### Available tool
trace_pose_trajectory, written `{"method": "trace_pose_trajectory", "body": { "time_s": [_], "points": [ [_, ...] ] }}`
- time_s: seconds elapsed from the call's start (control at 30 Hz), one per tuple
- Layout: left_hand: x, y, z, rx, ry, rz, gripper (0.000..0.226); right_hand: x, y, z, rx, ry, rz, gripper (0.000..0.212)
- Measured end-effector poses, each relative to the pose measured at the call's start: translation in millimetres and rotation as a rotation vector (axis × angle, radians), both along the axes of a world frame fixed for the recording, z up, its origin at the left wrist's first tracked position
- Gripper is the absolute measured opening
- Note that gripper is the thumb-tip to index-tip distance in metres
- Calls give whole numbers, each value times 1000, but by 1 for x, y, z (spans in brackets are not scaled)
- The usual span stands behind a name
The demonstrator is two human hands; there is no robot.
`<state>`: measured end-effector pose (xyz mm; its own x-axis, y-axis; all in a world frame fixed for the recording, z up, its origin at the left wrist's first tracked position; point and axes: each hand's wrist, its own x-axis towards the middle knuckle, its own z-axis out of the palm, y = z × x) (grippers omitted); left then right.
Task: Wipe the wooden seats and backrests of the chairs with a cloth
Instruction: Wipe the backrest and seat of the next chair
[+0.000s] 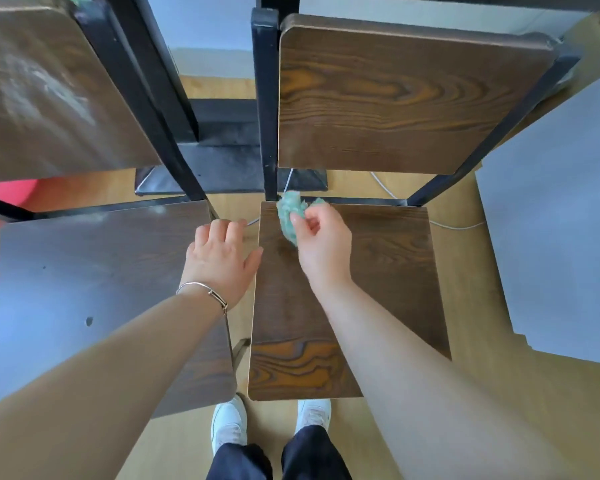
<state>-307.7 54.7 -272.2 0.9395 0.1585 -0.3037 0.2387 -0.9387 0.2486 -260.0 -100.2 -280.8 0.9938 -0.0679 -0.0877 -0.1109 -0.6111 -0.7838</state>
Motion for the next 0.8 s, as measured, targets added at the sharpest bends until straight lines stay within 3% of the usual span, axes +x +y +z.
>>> {"method": "trace_pose_trajectory", "body": {
  "time_s": [0.2,0.4,0.57,0.8],
  "points": [
    [12,26,17,0,-72,16,54,62,49,63,136,-350,-86,12],
    [28,44,19,6,-114,23,55,74,71,51,50,-444,-153,16],
    [33,55,8,-9,-99,36,55,68,76,14,8,-416,-188,16],
    [29,63,-15,-26,-60,39,56,57,75,-58,-70,-187,-267,14]
  ]
}}
